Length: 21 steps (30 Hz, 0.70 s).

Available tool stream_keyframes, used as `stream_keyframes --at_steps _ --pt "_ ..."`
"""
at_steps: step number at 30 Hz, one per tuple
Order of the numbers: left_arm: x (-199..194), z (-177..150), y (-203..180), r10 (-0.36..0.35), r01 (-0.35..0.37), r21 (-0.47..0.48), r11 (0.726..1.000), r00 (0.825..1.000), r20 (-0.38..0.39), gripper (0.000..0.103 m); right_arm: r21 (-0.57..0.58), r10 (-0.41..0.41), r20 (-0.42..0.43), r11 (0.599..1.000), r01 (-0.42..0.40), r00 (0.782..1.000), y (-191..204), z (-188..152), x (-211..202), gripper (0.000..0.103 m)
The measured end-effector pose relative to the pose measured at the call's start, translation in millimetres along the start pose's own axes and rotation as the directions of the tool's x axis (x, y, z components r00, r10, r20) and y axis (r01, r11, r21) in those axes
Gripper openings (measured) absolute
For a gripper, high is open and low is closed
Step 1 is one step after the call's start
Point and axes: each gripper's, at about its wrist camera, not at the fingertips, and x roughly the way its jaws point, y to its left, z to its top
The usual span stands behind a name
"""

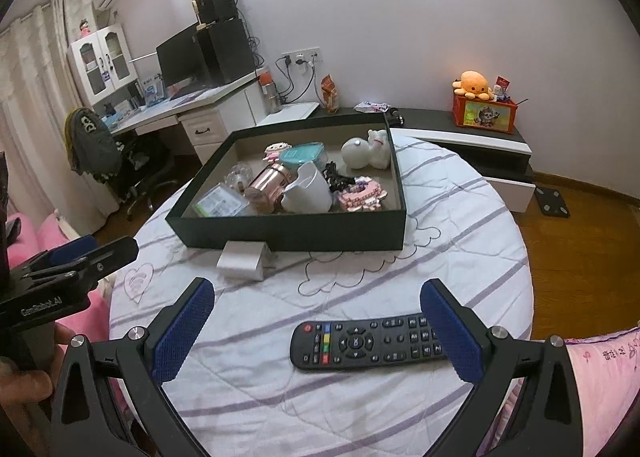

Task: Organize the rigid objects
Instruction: 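Move the right gripper to the black TV remote and grasp it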

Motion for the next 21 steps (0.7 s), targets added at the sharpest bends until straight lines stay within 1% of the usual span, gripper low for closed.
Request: stream_keyframes --at_steps 6,10,14,18,21 --pt "2.8 -4.4 -2.4 0.002 -0.002 0.008 1.000 1.000 -0.011 0.103 -0.035 0.006 -0.023 0.999 -0.007 1.000 -0.4 -7.1 -1.0 0.103" --pt "9.8 -10.0 -4.0 0.002 -0.002 0.006 1.000 1.000 -0.026 0.103 -0.090 -0.015 -0.067 0.996 0.009 0.998 -6.9 -15.6 4.2 0.103" --pt "21.3 -18.3 -11.0 0.000 0.000 0.015 1.000 0.999 -0.054 0.103 -0.120 -0.042 -0.116 0.992 0.028 0.992 -17.1 -26.4 15.0 0.103" --pt "33.4 -30.9 -22.2 0.003 0.000 0.039 0.999 0.996 -0.088 0.103 -0.181 -0.065 -0.168 0.983 0.034 0.984 -20.9 -38.4 28.8 0.103" --pt "42.6 -41.4 -27.6 0.010 -0.004 0.051 0.999 0.993 -0.116 0.103 -0.267 -0.098 -0.204 0.963 0.041 0.974 -22.6 -46.8 39.8 0.103"
